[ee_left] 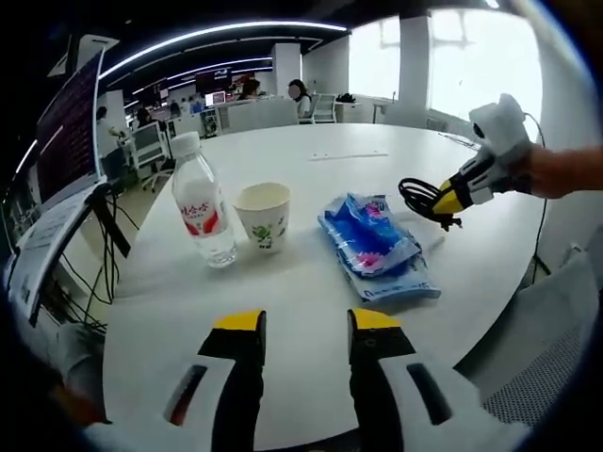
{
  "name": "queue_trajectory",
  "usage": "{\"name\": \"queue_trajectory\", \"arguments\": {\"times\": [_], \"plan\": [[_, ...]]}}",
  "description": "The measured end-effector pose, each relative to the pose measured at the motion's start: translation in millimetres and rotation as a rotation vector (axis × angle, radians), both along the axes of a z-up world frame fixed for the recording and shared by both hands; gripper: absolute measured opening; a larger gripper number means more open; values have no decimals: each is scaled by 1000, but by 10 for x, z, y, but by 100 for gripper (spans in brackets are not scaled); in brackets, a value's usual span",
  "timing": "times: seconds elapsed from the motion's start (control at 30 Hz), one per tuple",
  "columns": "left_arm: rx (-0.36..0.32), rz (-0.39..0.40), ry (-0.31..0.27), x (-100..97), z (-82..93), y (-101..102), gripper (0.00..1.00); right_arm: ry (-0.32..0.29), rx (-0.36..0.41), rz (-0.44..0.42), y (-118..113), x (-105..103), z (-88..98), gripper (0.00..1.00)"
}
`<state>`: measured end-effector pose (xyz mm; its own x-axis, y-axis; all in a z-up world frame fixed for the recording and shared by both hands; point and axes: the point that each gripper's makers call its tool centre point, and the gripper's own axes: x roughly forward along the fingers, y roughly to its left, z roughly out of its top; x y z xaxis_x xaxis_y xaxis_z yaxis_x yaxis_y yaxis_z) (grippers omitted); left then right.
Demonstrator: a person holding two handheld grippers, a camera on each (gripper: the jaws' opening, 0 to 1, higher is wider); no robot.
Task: Arrange the tabletop items into an orderly group along one side of the table until the central work area is clear of visible clutter.
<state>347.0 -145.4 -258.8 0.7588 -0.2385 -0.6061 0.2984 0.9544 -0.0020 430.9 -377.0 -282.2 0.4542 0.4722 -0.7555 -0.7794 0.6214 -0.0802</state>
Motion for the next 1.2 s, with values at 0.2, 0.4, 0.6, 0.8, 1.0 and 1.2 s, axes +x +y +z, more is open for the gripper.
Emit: {"name": "queue_trajectory", "arguments": {"times": [0.2, 0.4, 0.6, 0.8, 1.0, 1.2], "plan": [[3, -5, 2, -6, -7, -6, 33, 8, -28, -16, -169, -148, -62, 3], [6, -9, 4, -11, -9, -9, 33, 35, -16, -43, -279, -261, -130, 2], [9, -13, 6, -17, -12, -14, 33, 55, -28, -27, -236, -281, -195, 2], [13, -17, 8, -24, -13, -12, 33, 100, -5, -33, -132, -333, -307, 2], [12, -16, 11, -26, -12, -12, 33, 134, 11, -24, -47, -421, -408, 1], [16, -21, 14, -27, -22, -23, 33, 139, 13, -29, -53, -437, -446, 1]]}}
